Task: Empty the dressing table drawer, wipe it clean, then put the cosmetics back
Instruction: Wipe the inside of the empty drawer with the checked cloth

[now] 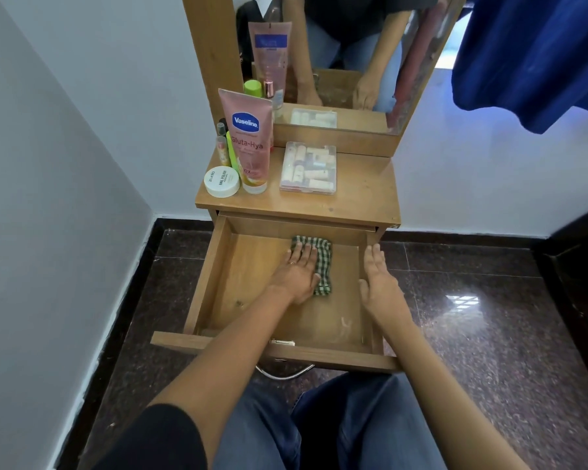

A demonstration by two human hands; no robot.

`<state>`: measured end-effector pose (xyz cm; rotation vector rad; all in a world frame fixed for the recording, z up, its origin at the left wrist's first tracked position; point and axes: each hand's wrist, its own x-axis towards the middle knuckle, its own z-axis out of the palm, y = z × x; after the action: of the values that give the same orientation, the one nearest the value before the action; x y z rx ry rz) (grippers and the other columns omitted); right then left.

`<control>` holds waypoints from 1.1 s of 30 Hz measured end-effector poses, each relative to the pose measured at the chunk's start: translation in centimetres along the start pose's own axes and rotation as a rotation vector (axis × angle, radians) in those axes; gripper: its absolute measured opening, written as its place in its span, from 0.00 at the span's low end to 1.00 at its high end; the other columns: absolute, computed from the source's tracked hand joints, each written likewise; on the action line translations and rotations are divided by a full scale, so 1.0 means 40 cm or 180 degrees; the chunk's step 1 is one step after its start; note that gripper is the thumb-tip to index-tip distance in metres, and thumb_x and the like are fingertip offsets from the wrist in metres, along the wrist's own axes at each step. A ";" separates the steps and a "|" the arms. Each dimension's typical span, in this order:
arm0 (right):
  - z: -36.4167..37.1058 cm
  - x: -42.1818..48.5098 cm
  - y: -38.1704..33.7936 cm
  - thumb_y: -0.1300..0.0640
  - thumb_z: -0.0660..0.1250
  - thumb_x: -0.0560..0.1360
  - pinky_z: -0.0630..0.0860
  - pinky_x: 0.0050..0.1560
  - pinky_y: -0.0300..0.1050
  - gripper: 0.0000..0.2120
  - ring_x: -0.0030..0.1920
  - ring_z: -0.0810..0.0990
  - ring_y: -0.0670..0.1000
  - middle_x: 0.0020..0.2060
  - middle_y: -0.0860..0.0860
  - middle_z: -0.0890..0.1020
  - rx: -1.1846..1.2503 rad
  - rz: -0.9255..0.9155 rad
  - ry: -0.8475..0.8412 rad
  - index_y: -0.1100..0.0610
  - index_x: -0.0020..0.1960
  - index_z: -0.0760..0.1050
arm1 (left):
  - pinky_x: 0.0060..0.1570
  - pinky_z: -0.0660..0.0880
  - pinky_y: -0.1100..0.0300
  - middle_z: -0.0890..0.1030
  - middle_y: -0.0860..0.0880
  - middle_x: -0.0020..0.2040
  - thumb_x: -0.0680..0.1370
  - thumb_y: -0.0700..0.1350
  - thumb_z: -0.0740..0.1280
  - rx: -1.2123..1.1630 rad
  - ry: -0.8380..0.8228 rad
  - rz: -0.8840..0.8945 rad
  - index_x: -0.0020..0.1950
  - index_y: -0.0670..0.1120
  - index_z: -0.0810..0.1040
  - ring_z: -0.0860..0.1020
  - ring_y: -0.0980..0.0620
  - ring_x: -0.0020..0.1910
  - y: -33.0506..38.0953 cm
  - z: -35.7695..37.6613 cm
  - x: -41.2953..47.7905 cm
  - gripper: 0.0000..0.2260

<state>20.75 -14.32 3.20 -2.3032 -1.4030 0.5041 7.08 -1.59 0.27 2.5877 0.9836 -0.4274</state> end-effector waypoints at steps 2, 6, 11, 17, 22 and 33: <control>0.004 0.001 0.006 0.66 0.55 0.79 0.51 0.72 0.41 0.30 0.77 0.48 0.52 0.77 0.55 0.46 0.0046 -0.0079 0.0001 0.61 0.77 0.47 | 0.74 0.37 0.52 0.44 0.41 0.78 0.83 0.52 0.46 0.0142 0.0056 0.0039 0.78 0.39 0.42 0.41 0.45 0.77 0.010 -0.006 0.015 0.28; -0.001 0.006 0.009 0.65 0.56 0.79 0.62 0.69 0.44 0.30 0.75 0.58 0.55 0.77 0.54 0.47 0.0154 -0.0094 0.0005 0.59 0.78 0.48 | 0.74 0.38 0.53 0.45 0.37 0.78 0.84 0.52 0.46 -0.0067 0.0102 0.0037 0.77 0.36 0.43 0.42 0.43 0.77 0.038 -0.010 0.034 0.28; 0.007 0.007 0.015 0.65 0.56 0.78 0.62 0.69 0.44 0.30 0.74 0.62 0.57 0.77 0.54 0.47 0.0120 -0.0105 0.0011 0.59 0.78 0.49 | 0.75 0.40 0.55 0.46 0.39 0.78 0.83 0.48 0.50 -0.0075 0.0097 0.0260 0.78 0.38 0.43 0.44 0.45 0.78 0.061 -0.007 0.053 0.28; 0.013 0.005 0.023 0.65 0.56 0.78 0.48 0.67 0.30 0.30 0.76 0.56 0.53 0.77 0.54 0.47 0.0269 -0.0072 0.0028 0.60 0.77 0.50 | 0.74 0.40 0.58 0.44 0.43 0.79 0.82 0.44 0.54 0.0062 -0.0082 0.0458 0.78 0.40 0.42 0.42 0.48 0.78 0.136 -0.015 0.093 0.29; 0.017 0.005 0.033 0.66 0.56 0.78 0.48 0.64 0.27 0.31 0.76 0.55 0.52 0.77 0.53 0.47 0.0320 -0.0127 -0.0012 0.59 0.78 0.49 | 0.75 0.41 0.57 0.43 0.44 0.79 0.81 0.43 0.56 0.0300 -0.0188 0.0528 0.78 0.42 0.42 0.42 0.49 0.78 0.132 -0.018 0.095 0.31; 0.012 -0.004 0.044 0.62 0.54 0.81 0.57 0.72 0.43 0.29 0.76 0.55 0.52 0.77 0.50 0.44 0.0467 -0.0334 -0.0044 0.56 0.78 0.47 | 0.72 0.37 0.58 0.46 0.46 0.79 0.80 0.39 0.60 0.0926 -0.0642 0.1747 0.78 0.45 0.44 0.44 0.52 0.77 0.064 0.005 -0.014 0.32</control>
<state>21.78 -15.15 1.92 -2.1027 -1.4349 0.5719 8.39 -3.82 0.82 2.8440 0.1299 -0.6966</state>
